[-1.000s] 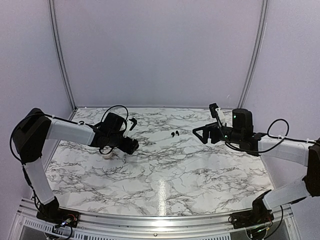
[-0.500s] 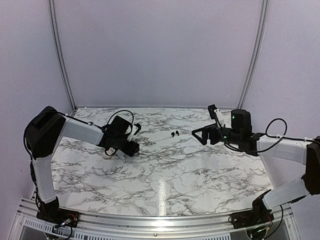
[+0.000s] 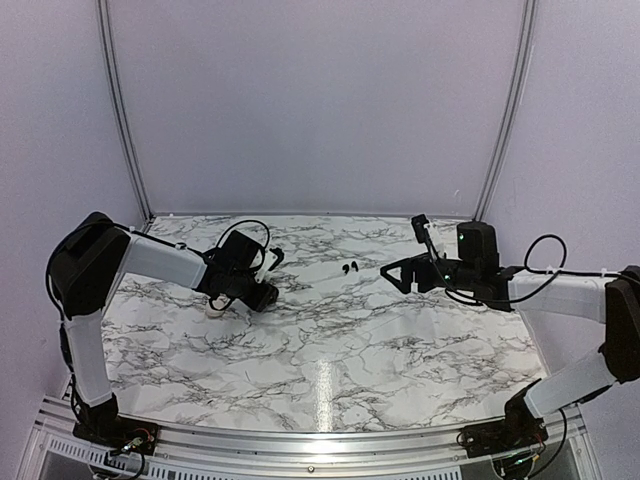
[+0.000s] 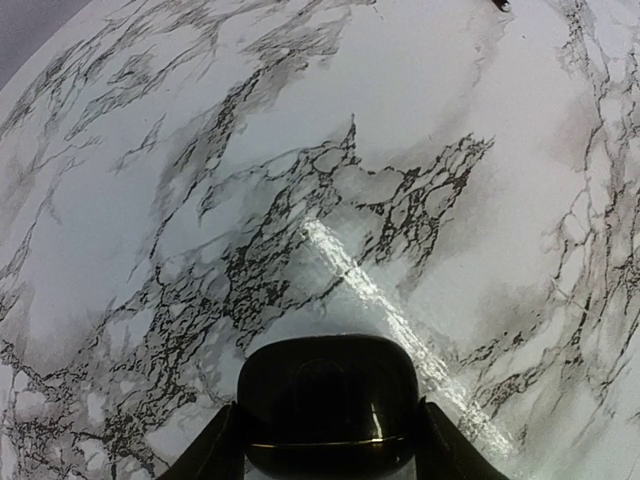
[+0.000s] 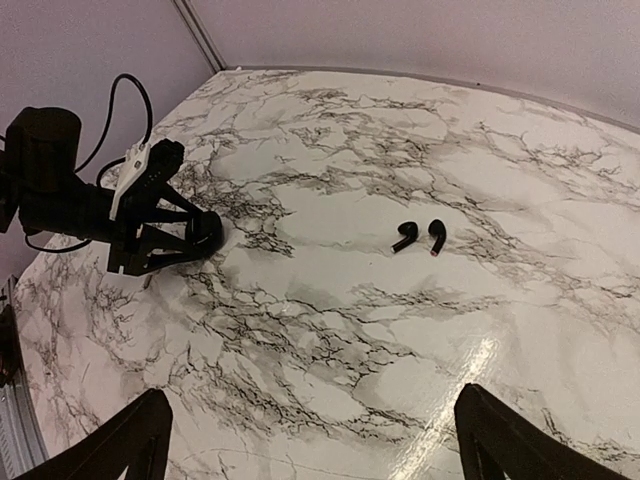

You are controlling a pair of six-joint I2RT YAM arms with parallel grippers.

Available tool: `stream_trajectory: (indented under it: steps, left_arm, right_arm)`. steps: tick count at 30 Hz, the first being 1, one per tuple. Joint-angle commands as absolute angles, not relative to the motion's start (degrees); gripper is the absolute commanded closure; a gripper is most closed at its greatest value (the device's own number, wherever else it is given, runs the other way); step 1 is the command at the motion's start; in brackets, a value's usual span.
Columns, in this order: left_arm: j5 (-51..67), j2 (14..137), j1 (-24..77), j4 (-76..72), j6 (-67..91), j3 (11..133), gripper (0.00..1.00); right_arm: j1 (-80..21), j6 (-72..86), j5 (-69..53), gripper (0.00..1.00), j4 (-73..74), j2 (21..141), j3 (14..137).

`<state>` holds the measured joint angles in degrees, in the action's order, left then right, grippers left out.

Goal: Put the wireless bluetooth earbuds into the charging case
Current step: Pick up the charging case from the center of the board, then pass from the left arm to the right

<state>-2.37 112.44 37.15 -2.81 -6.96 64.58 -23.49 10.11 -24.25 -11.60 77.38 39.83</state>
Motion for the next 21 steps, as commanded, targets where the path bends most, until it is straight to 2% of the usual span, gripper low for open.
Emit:
stream_trajectory:
  steps: [1,9,21]
  left_arm:
    - [-0.18,109.17,38.66,-1.41,-8.35,64.69,0.54]
    - [3.7,106.43,45.55,-2.94,-13.66,62.73,0.55]
    - [8.0,95.55,59.02,-10.72,-25.46,55.07,0.58]
  right_arm:
    - [-23.22,12.87,-26.94,0.02,-14.65,78.2,40.25]
    - [-23.37,18.48,-34.57,0.02,-18.14,82.0,37.38]
    - [-27.9,24.77,-50.15,0.16,-17.36,85.14,35.06]
